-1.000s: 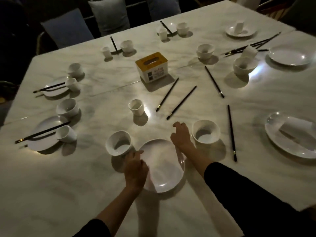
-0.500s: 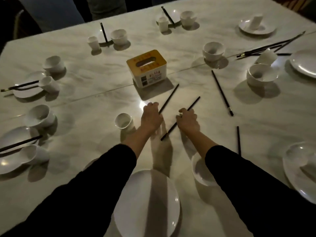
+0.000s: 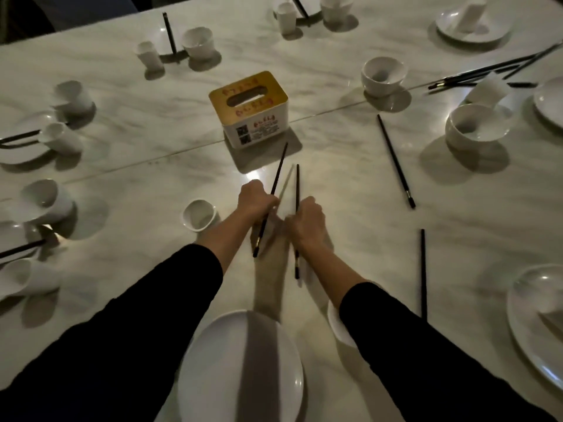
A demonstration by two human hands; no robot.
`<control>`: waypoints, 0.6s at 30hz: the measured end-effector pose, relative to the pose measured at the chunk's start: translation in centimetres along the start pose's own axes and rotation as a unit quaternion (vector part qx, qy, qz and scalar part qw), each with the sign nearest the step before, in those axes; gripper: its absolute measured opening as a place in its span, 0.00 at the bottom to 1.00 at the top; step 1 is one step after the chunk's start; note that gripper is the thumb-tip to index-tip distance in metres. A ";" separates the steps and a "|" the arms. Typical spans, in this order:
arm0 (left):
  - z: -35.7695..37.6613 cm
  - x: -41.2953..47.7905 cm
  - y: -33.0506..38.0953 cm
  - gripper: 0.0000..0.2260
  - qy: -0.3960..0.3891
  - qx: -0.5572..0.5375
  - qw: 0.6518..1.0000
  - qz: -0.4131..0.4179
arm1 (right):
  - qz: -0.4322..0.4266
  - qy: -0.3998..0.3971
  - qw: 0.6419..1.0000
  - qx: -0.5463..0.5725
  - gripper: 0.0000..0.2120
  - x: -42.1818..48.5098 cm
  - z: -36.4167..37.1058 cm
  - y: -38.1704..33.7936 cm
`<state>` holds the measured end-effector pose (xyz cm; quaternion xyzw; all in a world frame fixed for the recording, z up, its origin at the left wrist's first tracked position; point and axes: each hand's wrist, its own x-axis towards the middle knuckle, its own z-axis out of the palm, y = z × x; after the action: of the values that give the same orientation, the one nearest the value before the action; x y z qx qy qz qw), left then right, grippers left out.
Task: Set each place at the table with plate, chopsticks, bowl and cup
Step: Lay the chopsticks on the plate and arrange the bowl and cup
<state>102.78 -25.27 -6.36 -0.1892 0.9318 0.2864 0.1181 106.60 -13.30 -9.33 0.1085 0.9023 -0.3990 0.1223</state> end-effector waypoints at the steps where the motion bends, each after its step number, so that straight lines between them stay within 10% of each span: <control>1: -1.0 -1.0 -0.5 0.08 0.000 -0.044 0.999 -0.018 | 0.024 -0.014 0.999 0.023 0.12 0.2 -0.5 -0.2; 9: -7.4 -12.2 -5.2 0.06 -0.066 -0.308 0.947 -0.067 | 0.112 -0.159 0.928 0.320 0.08 -6.8 -1.3 -2.4; 18: -3.5 -26.7 -14.8 0.07 -0.146 -0.337 0.920 -0.135 | 0.091 -0.202 0.949 0.225 0.05 -21.2 1.9 2.1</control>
<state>132.66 -30.93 -2.01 -0.2976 0.7186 0.5890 0.2193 127.54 -15.42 -5.49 0.1323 0.7319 -0.5920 0.3103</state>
